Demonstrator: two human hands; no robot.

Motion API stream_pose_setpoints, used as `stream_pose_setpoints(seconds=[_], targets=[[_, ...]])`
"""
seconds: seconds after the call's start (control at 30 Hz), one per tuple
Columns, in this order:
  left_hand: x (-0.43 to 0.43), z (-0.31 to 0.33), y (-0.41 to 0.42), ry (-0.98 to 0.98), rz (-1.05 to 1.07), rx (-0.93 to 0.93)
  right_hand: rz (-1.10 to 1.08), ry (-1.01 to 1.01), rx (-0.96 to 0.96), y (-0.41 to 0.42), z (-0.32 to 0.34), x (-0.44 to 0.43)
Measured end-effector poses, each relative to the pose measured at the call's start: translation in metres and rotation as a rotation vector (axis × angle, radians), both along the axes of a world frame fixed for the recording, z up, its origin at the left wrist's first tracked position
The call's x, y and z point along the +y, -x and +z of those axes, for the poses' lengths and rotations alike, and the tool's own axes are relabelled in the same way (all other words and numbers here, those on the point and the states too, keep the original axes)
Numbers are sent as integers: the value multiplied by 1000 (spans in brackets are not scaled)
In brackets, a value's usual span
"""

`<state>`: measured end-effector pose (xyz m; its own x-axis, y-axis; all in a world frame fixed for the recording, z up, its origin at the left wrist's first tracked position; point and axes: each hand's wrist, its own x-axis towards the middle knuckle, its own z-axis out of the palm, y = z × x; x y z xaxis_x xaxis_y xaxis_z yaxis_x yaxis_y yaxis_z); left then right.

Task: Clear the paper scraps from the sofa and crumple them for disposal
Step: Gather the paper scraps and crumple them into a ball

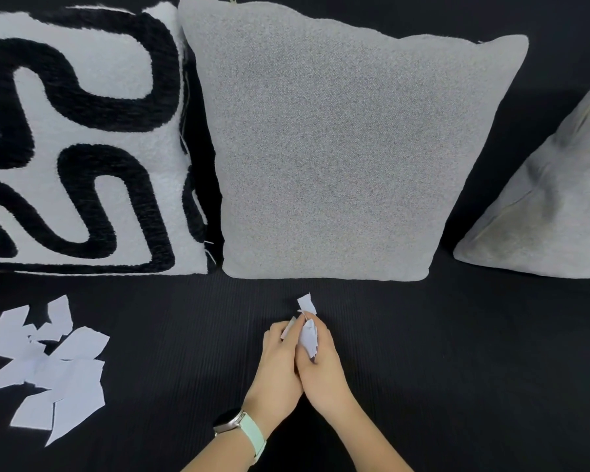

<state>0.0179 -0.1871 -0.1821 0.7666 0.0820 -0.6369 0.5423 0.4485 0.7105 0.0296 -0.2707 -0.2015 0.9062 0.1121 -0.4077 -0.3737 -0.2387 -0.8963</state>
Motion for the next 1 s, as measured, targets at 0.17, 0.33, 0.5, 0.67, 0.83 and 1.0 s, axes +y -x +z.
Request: stream_pose_setpoints(seconds=[0.17, 0.33, 0.5, 0.67, 0.83, 1.0], targets=[[16, 3, 3, 50, 57, -1, 51, -19, -24, 0, 10, 15], [44, 13, 6, 26, 112, -29, 106, -17, -52, 1, 21, 45], [83, 26, 11, -26, 128, -54, 152, -26, -64, 2, 27, 85], [125, 23, 22, -254, 37, -114, 206, -56, -71, 7, 36, 128], [169, 24, 41, -829, -196, -249, 271, -52, -82, 13, 40, 168], [200, 19, 53, -938, -208, -261, 305, -58, -101, 22, 44, 202]])
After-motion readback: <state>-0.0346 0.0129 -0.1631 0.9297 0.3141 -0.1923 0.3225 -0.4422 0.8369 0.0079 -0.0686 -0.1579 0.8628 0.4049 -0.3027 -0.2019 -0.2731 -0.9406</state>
